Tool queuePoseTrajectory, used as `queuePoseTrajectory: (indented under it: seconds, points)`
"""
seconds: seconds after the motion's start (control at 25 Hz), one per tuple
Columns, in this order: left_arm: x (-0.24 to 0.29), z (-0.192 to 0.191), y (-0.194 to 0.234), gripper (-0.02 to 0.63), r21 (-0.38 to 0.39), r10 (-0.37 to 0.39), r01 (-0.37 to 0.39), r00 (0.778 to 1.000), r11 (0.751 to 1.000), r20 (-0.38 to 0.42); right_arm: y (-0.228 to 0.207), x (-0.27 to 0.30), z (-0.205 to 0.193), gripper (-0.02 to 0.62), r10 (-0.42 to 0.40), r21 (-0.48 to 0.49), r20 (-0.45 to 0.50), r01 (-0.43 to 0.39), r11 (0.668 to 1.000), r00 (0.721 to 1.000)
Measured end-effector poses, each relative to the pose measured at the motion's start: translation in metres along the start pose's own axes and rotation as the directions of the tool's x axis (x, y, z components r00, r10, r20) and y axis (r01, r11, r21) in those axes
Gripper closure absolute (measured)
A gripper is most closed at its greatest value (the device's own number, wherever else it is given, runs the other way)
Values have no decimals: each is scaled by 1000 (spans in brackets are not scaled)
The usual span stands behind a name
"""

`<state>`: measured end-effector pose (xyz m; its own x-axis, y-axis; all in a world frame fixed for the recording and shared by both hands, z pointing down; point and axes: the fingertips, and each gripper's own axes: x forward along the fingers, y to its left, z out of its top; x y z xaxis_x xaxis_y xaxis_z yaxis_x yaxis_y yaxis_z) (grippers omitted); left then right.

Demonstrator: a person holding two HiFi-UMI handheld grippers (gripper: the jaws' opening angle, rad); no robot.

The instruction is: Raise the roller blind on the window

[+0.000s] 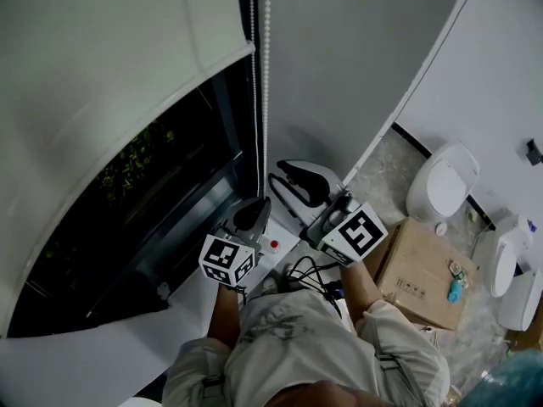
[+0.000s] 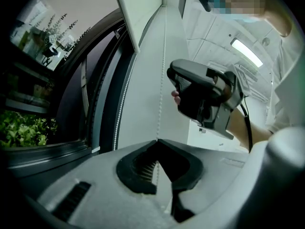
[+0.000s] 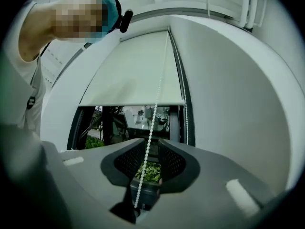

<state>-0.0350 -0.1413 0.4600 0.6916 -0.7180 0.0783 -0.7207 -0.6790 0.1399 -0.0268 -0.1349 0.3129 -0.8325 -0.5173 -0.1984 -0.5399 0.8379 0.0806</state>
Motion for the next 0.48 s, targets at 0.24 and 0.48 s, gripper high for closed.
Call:
queuePoseTrajectory:
  seconds: [0.24,0.48]
  points:
    - [1,0,2,595,-3,7,-7,1000,1000,5,-5,22,24,495,23,-27,33,-22,999,999]
    - [3,0,3,595,-3,7,-6,1000,1000,5,-11,36,38,514,27,-40,36,-26,999,999]
